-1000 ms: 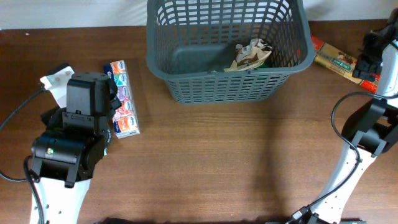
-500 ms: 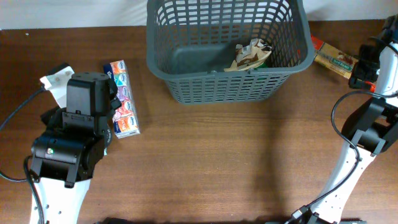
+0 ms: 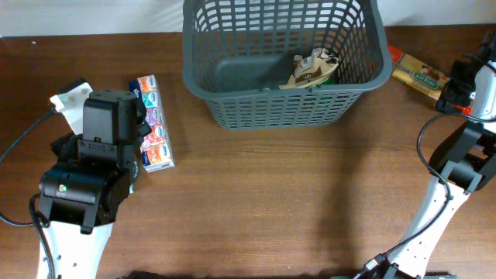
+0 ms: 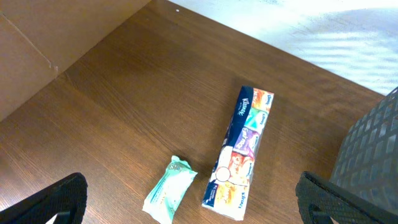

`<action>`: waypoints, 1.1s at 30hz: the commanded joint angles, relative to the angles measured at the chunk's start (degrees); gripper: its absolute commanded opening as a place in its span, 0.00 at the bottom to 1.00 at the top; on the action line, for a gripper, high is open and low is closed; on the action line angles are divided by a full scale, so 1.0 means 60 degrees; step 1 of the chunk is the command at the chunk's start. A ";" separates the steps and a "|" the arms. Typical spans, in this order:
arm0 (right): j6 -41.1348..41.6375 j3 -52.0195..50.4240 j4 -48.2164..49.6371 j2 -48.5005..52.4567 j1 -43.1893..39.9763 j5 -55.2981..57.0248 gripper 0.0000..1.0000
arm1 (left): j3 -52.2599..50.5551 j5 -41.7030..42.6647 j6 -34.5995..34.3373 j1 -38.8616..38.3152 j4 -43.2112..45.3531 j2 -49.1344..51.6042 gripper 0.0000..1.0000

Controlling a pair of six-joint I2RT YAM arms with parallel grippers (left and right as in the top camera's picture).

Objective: Pack container
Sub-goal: 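Grasp the spaghetti packet with the right gripper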

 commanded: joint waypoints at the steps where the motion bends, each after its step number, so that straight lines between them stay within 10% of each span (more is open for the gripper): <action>1: -0.0051 0.0073 0.0095 0.0117 -0.0011 -0.0069 0.99 | 0.0109 0.0040 0.0117 0.0058 0.0015 -0.0029 0.99; 29: -0.0091 0.0073 -0.0142 0.0747 -0.0015 -0.0044 1.00 | 0.0109 0.0040 0.0117 0.0058 0.0015 -0.0029 0.99; 33: -0.0029 0.0073 -0.0463 0.0747 -0.0015 -0.0291 0.81 | 0.0109 0.0040 0.0117 0.0058 0.0015 -0.0029 0.99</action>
